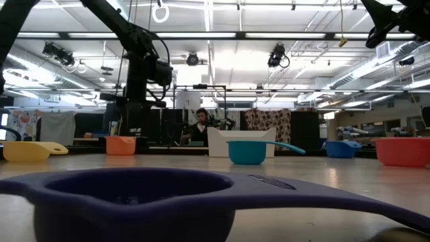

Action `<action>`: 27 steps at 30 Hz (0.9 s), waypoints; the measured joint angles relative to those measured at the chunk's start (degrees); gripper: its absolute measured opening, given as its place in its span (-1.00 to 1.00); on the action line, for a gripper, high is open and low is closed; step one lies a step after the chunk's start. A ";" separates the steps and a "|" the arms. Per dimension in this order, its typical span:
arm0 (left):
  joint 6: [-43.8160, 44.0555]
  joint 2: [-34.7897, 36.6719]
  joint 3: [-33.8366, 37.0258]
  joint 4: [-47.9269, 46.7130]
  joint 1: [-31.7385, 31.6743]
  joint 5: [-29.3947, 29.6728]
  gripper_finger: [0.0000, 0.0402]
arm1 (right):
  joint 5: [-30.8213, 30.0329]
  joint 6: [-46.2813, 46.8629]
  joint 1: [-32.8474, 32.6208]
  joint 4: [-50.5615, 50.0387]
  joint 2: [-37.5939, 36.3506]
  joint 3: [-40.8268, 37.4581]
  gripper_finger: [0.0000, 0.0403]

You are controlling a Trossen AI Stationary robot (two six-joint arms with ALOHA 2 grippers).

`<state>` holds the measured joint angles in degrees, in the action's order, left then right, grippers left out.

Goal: Nest measuring cups in basket
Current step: Move the orange cup

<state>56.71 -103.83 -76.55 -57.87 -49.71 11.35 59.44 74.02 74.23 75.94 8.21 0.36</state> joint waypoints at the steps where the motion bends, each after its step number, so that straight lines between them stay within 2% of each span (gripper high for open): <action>1: 0.04 -0.66 0.00 -0.01 0.00 -0.51 -0.29 | 0.02 0.00 -0.02 0.00 0.00 0.00 -0.18; 9: -1.84 -4.61 0.00 0.47 0.48 -0.41 -0.29 | -0.13 0.00 -0.01 0.00 0.00 0.00 -0.18; 13: -2.20 -6.35 0.00 1.12 0.44 -0.23 -0.29 | -2.11 -0.02 -0.01 0.00 0.00 0.01 -0.18; 22: -13.32 -6.80 0.00 1.94 0.41 -0.52 -0.31 | -3.89 -0.02 -0.01 -0.01 0.02 0.01 -0.18; 24: -15.63 -6.80 0.00 1.90 0.37 -0.37 -0.37 | -3.89 -0.02 -0.02 -0.01 0.00 0.00 -0.18; 27: -18.10 -6.80 0.00 1.65 0.05 0.09 -0.58 | -3.89 -0.02 -0.01 0.00 0.00 0.02 -0.18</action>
<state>38.60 -110.63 -76.55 -56.21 -49.67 11.44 55.55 74.00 74.22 75.94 8.21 0.38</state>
